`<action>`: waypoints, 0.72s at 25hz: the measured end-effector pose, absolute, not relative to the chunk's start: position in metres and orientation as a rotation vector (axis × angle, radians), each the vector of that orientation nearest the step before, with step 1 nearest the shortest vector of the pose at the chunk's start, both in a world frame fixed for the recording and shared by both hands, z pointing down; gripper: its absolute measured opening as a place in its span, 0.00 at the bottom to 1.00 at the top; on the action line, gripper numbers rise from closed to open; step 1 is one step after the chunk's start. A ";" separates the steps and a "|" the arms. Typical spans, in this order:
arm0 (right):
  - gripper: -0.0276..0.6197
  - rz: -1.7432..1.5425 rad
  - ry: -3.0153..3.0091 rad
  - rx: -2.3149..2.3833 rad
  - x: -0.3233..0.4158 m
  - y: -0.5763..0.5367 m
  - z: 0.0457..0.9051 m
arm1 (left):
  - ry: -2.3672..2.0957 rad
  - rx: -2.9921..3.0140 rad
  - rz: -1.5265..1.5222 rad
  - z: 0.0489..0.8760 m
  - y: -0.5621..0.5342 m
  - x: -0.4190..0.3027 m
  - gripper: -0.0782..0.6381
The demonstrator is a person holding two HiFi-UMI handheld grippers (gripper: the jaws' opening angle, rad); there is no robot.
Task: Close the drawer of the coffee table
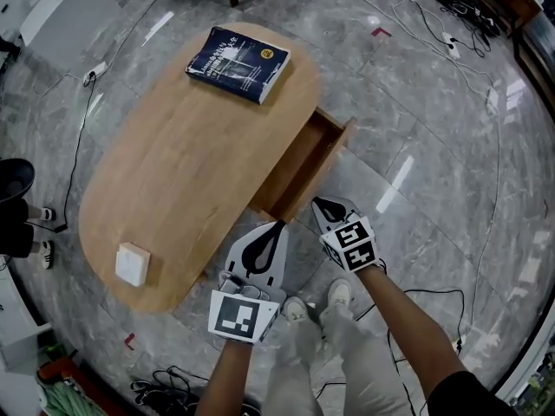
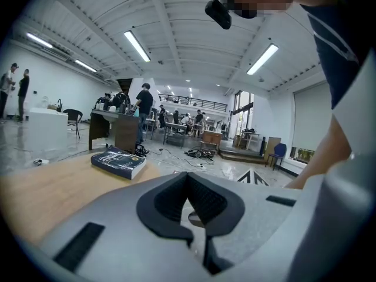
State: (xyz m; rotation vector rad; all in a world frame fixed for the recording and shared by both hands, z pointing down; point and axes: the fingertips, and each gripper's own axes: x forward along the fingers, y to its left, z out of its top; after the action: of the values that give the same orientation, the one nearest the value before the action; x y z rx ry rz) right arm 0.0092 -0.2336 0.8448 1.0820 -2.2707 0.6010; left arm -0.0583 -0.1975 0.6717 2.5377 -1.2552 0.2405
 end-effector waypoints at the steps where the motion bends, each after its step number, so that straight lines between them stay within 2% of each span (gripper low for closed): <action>1: 0.06 0.606 -2.252 1.076 0.010 -0.232 0.853 | -1.263 2.532 0.224 0.671 -0.198 -0.058 0.11; 10: 0.06 0.580 -2.105 0.969 0.013 -0.216 0.918 | -1.264 2.520 0.225 0.682 -0.198 -0.061 0.11; 18: 0.06 0.540 -2.064 0.916 0.010 -0.219 0.938 | -1.241 2.512 0.279 0.694 -0.195 -0.065 0.11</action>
State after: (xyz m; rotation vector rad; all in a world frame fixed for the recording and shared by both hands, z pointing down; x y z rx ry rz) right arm 0.0103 -0.2194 0.9378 0.9155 -2.0640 0.5404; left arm -0.0650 -0.1951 0.6942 2.5117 -1.2413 0.2792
